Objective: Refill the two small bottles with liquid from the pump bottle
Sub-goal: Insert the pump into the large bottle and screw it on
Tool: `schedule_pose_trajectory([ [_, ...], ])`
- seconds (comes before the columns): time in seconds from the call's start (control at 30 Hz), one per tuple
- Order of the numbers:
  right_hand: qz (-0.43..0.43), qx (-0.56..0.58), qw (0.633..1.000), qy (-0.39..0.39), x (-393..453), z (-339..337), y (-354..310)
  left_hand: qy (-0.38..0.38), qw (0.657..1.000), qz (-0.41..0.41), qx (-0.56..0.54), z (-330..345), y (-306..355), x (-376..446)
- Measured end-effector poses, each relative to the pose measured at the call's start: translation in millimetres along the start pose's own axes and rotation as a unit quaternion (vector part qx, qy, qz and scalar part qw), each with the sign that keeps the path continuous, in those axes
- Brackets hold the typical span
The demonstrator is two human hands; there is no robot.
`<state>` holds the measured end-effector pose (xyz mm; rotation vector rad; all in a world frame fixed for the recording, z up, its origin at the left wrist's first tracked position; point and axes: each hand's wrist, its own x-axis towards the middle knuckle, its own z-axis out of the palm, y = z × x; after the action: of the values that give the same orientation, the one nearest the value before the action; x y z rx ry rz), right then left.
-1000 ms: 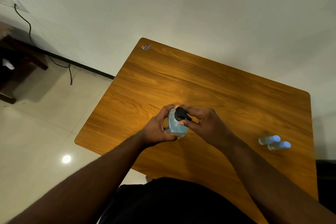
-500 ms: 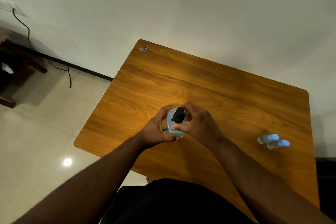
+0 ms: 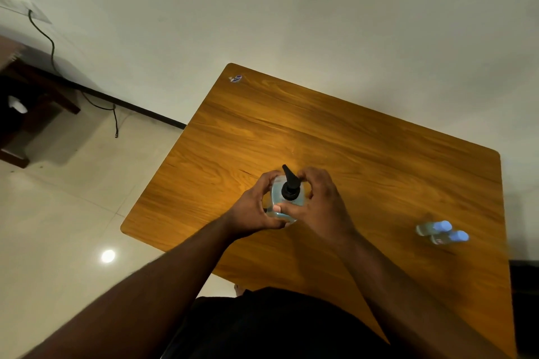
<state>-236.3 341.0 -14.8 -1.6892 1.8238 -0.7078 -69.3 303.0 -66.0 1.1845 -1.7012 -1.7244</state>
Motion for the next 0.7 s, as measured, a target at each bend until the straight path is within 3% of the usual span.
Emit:
schedule_pose_trajectory([
  [0.13,-0.012,0.162,0.985,-0.062,1,-22,3,-0.003,1.0,0.0,0.012,0,-1,2],
  [0.33,-0.036,-0.027,0.999,-0.014,8,-10,2,-0.01,1.0,-0.009,0.01,0,-4,3],
  [0.5,-0.017,0.135,0.99,-0.023,1,-8,2,-0.009,1.0,-0.006,0.005,1,-3,4],
  [0.7,-0.015,0.041,0.997,0.064,4,15,1,-0.011,1.0,0.001,0.001,0,-7,5],
])
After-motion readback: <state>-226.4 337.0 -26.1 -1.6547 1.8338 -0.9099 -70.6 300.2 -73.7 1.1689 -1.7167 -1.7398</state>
